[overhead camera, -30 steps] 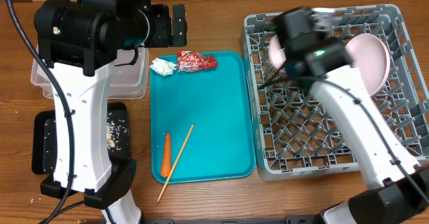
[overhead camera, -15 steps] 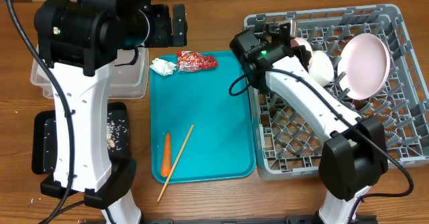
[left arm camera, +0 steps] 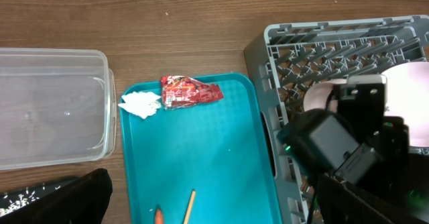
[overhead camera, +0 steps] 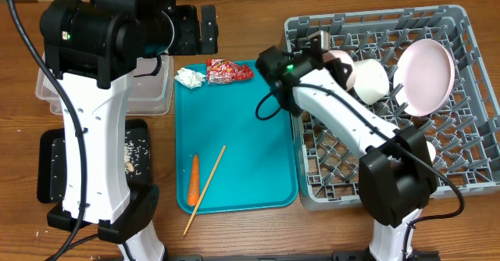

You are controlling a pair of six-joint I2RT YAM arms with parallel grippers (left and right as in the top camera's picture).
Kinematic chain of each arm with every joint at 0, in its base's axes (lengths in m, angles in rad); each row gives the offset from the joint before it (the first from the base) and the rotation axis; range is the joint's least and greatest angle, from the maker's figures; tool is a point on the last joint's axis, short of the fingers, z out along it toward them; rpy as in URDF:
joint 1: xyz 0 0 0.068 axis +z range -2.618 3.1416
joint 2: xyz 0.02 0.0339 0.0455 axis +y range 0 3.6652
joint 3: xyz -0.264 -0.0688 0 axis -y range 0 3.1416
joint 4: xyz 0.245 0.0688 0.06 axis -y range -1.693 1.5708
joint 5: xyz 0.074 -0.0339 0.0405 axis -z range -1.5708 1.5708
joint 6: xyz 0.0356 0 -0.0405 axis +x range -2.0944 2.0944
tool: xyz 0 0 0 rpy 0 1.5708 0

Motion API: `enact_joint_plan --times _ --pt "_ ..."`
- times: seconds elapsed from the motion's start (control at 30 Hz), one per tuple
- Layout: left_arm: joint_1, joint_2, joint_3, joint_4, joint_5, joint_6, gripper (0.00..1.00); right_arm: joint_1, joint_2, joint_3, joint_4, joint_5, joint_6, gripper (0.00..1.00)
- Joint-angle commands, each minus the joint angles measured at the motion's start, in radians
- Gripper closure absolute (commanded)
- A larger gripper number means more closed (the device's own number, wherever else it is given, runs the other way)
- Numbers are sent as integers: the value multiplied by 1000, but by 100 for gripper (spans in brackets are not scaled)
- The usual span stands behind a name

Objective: Sort waste into correct bins and load items into the dishwasher
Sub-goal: 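Move the right gripper across the rack toward the teal tray, then lower the right gripper to the wooden chopstick on the teal tray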

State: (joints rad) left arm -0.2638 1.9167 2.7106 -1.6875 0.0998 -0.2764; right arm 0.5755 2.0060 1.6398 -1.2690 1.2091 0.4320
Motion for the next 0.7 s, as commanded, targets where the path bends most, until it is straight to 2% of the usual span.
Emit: enact_joint_plan --times 0.0,0.1,0.2,0.3,0.4,0.47,0.53,0.67 --pt "2 -6 5 -2 -11 26 0 38 11 5 2 -60 5 96" --pt "2 -6 5 -2 -11 26 0 54 11 5 -14 -88 5 96" --pt "2 -6 5 -2 -11 26 0 56 11 5 -25 -14 5 96" --pt "2 -6 5 -2 -11 26 0 57 10 5 -20 9 -97 96" --pt "2 -6 5 -2 -10 26 0 73 10 5 -23 -135 -179 94" --pt "2 -6 5 -2 -11 26 0 91 10 5 -52 -279 -182 88" --pt "2 -6 5 -2 -11 26 0 108 10 5 -67 -380 -181 87" --pt "2 -6 5 -2 -10 26 0 137 10 5 -79 -415 -171 85"
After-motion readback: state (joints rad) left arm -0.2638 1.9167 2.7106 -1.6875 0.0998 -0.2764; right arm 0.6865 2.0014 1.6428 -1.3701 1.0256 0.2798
